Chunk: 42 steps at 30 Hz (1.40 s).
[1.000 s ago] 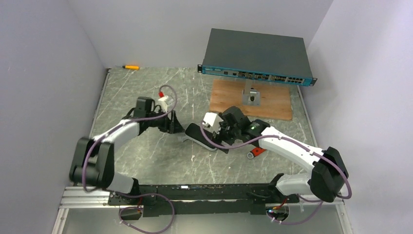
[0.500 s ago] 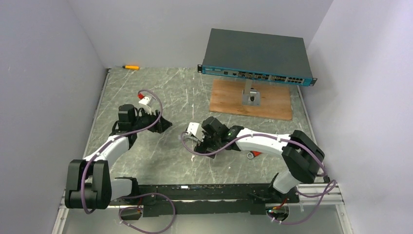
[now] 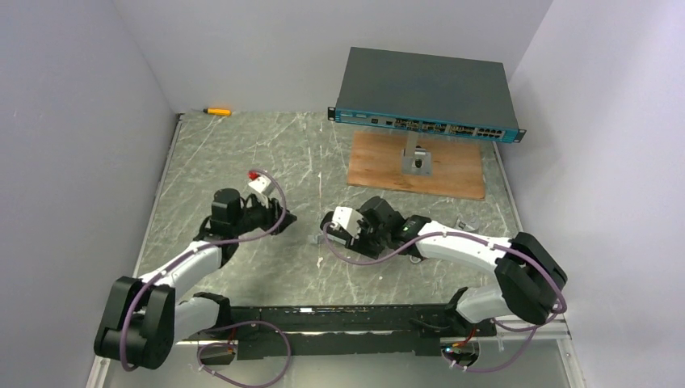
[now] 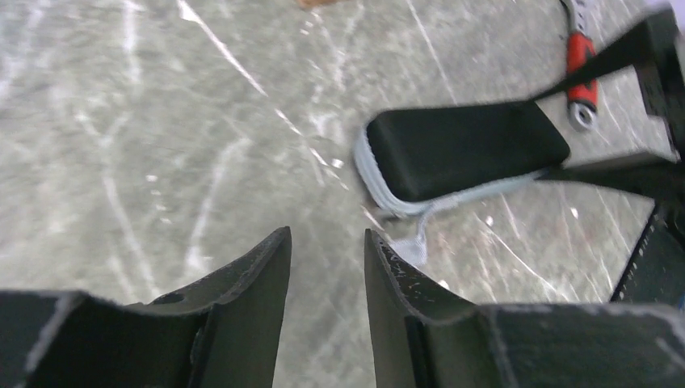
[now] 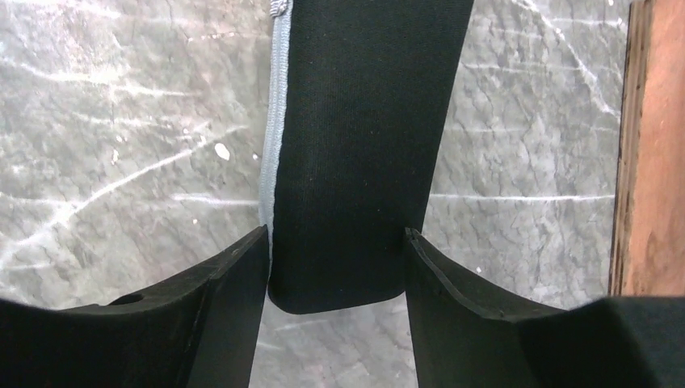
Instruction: Open the umbrella
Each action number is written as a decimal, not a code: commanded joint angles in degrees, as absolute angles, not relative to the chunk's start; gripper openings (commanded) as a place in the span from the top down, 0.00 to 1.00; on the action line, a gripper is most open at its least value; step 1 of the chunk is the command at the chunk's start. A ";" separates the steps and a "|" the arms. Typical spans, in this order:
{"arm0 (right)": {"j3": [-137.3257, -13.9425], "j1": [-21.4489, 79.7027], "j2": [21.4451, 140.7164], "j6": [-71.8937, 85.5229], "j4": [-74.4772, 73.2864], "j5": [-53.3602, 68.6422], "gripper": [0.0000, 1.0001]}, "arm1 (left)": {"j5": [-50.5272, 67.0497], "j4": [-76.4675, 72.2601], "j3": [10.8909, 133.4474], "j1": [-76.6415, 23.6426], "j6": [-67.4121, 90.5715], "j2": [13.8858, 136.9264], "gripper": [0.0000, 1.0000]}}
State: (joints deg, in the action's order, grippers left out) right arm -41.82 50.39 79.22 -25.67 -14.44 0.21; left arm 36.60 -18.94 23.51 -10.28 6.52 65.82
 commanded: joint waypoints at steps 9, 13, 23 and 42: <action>-37.81 38.85 75.52 -39.01 -25.46 18.16 0.50 | 22.84 -25.17 21.01 -25.56 0.75 69.52 0.65; -36.99 38.77 75.65 -39.24 -24.44 18.16 0.50 | 22.53 -26.99 23.45 -28.84 -2.63 74.57 0.64; -36.41 38.67 76.08 -37.76 -22.61 16.57 0.51 | 19.20 -29.37 24.37 -37.87 -2.71 79.72 0.48; -34.81 38.71 75.65 -38.91 -20.77 16.96 0.51 | 18.76 -36.45 26.98 -41.07 -1.48 87.09 0.68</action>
State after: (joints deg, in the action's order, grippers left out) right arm -37.36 38.87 74.00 -38.17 -16.56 15.55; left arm 17.54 -31.18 25.78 -40.29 -1.32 86.35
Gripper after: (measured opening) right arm 0.541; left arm 0.380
